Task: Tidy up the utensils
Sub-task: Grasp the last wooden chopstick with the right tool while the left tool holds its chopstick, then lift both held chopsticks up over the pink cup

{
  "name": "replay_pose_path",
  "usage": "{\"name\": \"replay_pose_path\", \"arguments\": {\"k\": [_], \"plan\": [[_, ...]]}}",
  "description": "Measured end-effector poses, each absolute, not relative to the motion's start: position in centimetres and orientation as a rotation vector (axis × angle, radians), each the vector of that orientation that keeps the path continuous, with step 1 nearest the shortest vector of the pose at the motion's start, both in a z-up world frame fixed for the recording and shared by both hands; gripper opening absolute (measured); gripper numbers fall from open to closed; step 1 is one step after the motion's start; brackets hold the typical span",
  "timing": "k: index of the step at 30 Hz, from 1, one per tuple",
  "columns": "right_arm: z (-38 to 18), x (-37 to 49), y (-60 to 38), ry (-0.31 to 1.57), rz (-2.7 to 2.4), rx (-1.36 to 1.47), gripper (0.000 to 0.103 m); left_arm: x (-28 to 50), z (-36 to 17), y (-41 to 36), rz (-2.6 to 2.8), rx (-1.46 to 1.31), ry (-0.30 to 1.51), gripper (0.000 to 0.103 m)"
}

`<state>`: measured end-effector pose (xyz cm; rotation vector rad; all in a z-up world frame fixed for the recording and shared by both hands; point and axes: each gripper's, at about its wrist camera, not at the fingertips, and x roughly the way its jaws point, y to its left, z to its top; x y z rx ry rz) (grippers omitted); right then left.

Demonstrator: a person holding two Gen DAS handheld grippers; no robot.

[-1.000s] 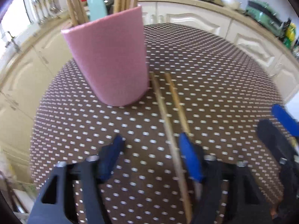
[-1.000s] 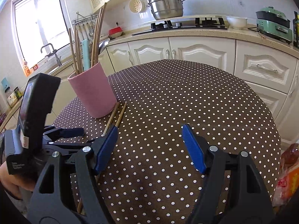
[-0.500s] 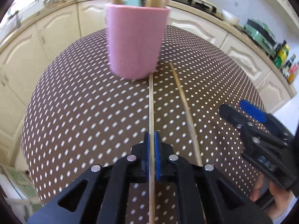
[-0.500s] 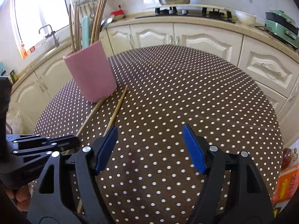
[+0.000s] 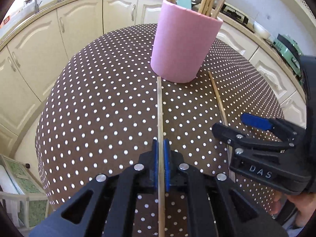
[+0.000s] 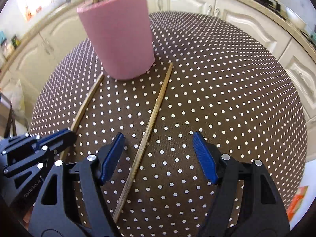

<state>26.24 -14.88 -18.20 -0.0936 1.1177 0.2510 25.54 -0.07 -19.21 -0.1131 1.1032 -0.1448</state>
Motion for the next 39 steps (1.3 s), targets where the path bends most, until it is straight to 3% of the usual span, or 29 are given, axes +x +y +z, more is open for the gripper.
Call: {"name": "replay_pose_path", "arguments": {"k": [3,5,7,13,26,39], "plan": [[-18.4,26.5,-14.1,1.151,0.264,-0.168,0.068,27.6,-19.7,-1.3,-0.152,-0.087,1.125,0.007],[-18.4,26.6,-13.8,1.168,0.282,-0.177,0.058,29.1,-19.9,-2.7,-0.158,-0.071,1.139,0.007],[-18.0,26.7,-14.0,1.171,0.289,-0.174,0.026,29.7,-19.9,-3.0,-0.168,-0.063,1.145,0.007],[-17.8,27.3,-15.4,1.172,0.305,-0.116,0.006,29.9,-19.9,-3.1,-0.182,-0.089,1.128,0.006],[-16.0,23.4,-20.0,1.030,0.373,0.106,0.006,24.3,-16.4,-1.0,-0.267,-0.172,0.971,0.005],[-8.9,18.6,-23.1,0.740,0.431,0.206,0.006,20.2,-8.9,-2.8,-0.300,-0.086,0.625,0.005]]}}
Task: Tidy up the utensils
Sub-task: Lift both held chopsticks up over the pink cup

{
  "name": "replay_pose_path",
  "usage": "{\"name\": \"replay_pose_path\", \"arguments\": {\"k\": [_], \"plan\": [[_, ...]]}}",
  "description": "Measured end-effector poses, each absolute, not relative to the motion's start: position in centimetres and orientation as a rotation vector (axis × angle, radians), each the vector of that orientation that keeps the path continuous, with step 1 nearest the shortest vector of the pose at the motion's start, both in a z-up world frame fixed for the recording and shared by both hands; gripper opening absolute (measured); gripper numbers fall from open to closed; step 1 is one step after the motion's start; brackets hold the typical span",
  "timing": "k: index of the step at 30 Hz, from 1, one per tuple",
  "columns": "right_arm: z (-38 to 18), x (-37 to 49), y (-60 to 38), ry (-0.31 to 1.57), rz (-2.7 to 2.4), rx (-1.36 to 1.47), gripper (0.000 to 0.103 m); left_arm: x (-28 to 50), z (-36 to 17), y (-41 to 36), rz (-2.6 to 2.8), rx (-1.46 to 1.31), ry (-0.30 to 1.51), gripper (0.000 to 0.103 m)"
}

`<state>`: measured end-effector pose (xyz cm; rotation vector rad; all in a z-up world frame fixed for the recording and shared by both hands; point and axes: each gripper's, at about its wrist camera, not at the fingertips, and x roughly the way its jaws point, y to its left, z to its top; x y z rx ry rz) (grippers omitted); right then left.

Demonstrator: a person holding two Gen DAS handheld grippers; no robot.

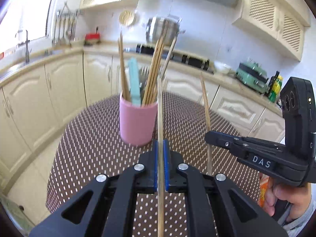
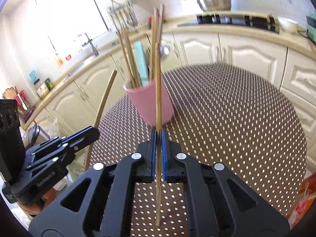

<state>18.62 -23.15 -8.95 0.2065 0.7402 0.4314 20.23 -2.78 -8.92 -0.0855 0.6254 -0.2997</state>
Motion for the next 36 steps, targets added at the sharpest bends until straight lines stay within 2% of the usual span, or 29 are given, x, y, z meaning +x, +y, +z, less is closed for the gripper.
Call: {"name": "replay_pose_path", "arguments": {"k": [13,27,36], "plan": [[-4.3,18.6,-22.0,0.562,0.443,0.198,0.006,20.4,-4.7,-3.5,-0.356,-0.093,0.361,0.005],[0.3,23.2,-20.8,0.269,0.430,0.206,0.006,26.8,-1.2,-0.9,-0.332,-0.251,0.055,0.005],[1.1,27.3,-19.2,0.182,0.451,0.199,0.006,30.0,-1.1,-0.8,-0.289,-0.286,-0.068,0.005]]}}
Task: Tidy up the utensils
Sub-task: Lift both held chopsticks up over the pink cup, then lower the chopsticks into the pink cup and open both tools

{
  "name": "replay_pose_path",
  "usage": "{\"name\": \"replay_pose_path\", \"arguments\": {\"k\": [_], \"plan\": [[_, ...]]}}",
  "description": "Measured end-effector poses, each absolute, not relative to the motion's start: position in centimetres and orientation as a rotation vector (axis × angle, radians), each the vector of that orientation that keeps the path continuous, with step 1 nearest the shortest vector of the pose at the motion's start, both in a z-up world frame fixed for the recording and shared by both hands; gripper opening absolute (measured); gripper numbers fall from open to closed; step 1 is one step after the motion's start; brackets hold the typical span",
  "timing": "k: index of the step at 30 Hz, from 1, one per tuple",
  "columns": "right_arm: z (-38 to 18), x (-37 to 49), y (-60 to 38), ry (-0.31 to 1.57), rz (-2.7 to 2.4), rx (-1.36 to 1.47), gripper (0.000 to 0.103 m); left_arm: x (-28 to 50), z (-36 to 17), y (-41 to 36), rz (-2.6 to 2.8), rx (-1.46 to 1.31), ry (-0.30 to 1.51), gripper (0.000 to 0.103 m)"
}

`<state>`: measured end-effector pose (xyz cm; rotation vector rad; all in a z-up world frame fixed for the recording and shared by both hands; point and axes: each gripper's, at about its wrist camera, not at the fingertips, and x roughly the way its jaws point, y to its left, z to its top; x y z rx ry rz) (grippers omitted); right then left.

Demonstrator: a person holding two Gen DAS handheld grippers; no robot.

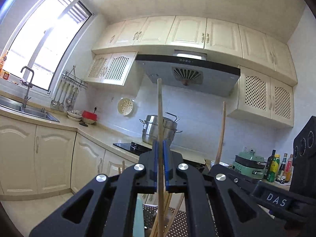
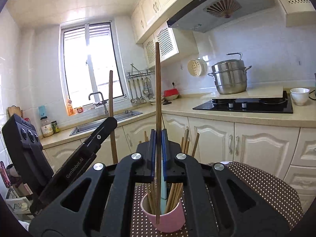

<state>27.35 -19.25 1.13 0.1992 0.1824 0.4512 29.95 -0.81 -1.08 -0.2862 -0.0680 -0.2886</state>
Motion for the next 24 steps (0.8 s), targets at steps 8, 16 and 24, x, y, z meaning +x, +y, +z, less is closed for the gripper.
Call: {"name": "replay_pose_path", "arguments": {"k": [8,16,24], "plan": [[-0.6,29.6,-19.0,0.154,0.438,0.220,0.006,31.7,-2.6,-1.6,-0.272,-0.283,-0.096,0.005],[-2.9,30.6,-18.8,0.198,0.422,0.219,0.006,32.5,-6.3,-1.4,-0.259,-0.248,0.040,0.005],[-3.4,30.0,-18.8,0.207,0.415,0.218,0.006,31.2,-5.7,0.3,-0.227,-0.284,-0.001,0.005]]}}
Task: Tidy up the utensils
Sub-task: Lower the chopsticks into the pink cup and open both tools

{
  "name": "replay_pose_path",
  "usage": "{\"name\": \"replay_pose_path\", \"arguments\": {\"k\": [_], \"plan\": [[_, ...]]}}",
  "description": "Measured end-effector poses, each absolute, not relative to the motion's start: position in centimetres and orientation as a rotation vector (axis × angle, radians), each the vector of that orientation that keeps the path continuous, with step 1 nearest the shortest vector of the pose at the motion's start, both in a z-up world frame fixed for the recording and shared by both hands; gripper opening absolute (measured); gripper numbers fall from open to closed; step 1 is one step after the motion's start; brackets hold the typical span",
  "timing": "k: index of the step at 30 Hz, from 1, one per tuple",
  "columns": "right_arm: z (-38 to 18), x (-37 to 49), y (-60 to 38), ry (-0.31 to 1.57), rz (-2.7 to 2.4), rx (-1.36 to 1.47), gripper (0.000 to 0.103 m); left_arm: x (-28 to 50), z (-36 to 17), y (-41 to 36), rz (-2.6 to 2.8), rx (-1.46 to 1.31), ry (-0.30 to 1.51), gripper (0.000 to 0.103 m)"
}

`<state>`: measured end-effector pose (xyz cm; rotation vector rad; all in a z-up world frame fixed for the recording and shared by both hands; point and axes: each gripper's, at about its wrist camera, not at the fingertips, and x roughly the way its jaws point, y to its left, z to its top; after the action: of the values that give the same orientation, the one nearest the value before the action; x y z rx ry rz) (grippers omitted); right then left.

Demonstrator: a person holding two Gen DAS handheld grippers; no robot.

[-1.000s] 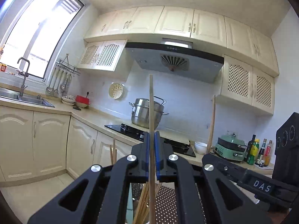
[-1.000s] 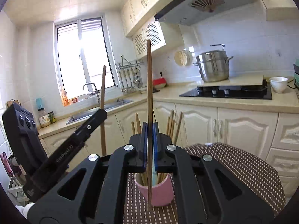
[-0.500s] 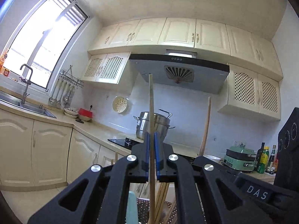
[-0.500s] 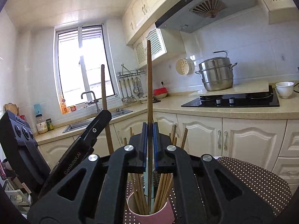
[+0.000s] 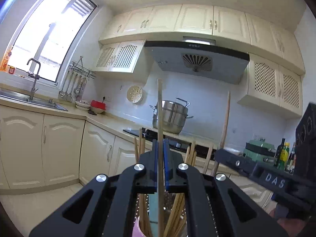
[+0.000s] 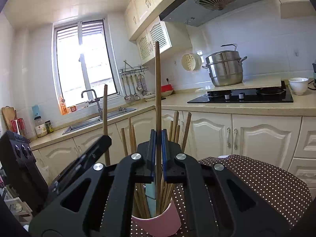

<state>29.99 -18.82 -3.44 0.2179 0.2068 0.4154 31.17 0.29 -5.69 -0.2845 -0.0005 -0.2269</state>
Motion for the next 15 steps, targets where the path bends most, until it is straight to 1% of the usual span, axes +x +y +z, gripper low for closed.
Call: {"name": "replay_pose_path", "arguments": {"k": [5,11,15], "plan": [[-3.2,29.7,-19.0,0.196,0.415,0.217,0.006,31.0,-3.8,0.3,-0.199,-0.317,-0.100,0.005],[-3.4,29.9,-19.0,0.200,0.427,0.228,0.006,32.2,-3.4,-0.7,-0.178,-0.319,-0.144,0.005],[-3.7,30.1,-19.1,0.197,0.428,0.229,0.006,33.2,-4.1,-1.7,-0.155,-0.278,-0.148,0.005]]}}
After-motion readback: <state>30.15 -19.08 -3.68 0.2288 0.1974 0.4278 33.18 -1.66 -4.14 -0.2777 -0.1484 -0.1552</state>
